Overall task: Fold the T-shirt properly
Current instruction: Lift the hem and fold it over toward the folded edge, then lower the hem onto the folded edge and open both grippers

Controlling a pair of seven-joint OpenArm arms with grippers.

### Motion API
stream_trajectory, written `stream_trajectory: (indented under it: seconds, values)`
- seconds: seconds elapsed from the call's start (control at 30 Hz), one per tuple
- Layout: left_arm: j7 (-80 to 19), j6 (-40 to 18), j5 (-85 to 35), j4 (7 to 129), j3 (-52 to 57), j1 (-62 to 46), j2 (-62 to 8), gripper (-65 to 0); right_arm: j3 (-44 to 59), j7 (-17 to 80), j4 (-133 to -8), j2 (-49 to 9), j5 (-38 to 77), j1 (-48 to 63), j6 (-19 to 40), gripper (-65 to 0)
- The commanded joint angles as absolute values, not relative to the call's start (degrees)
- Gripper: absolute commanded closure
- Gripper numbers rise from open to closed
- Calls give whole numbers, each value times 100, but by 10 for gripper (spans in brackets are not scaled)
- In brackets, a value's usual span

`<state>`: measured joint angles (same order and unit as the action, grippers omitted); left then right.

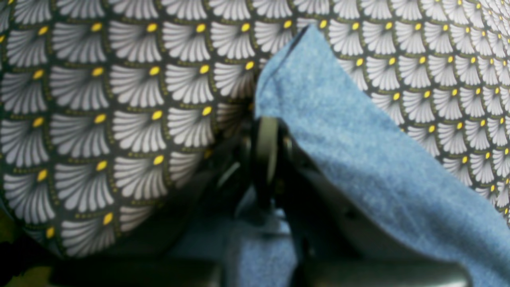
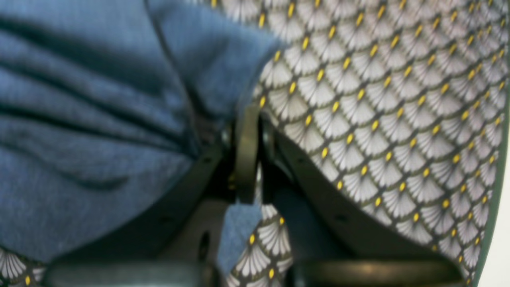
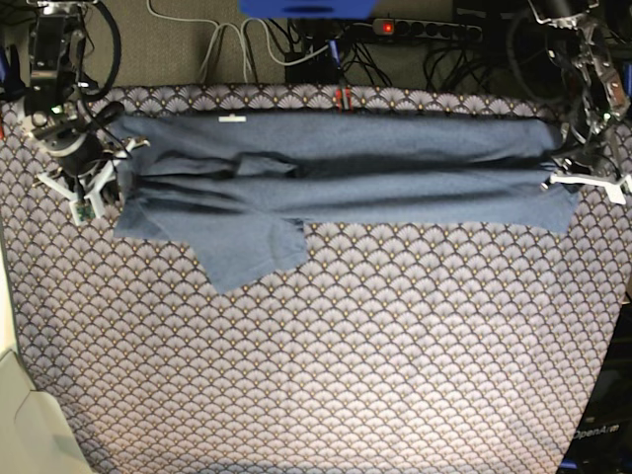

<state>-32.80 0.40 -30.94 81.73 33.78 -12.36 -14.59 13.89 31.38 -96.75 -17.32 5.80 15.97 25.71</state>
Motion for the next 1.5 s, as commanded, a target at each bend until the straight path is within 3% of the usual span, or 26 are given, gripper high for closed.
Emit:
stream_trajectory:
  seconds: [0.0, 0.27, 0.43, 0.6, 0.73, 0.9, 1.47]
  values:
    - [-3169, 57, -3081, 8251, 3415, -1209, -1552, -6, 1429, 2976, -9789, -1815, 611, 1604, 2554, 0]
    - [-3178, 57, -3081, 8136, 3415, -1218, -1552, -9, 1429, 3037, -10448, -1807, 611, 1877, 2554, -6]
    - [-3178, 48, -3081, 7960, 3415, -1218, -1552, -13, 1420, 3222, -10563, -1692, 611, 1851, 2554, -125]
    - [-3178, 48, -3081, 7952, 3415, -1226, -1552, -123, 1138, 3275, -10554, -1657, 611, 1833, 2563, -198]
    - [-3178, 48, -3081, 7996, 3415, -1288, -1552, -186, 1024, 3284, -10510, -1657, 611, 1710, 2563, -206]
    - [-3178, 48, -3081, 7978, 3415, -1297, -1543, -215, 901, 3284, -10448, -1648, 611, 1631, 2563, -206]
    - [-3178, 48, -3081, 7978, 3275, -1288, -1552, -221, 866, 3275, -9868, -1666, 611, 1323, 2563, -203]
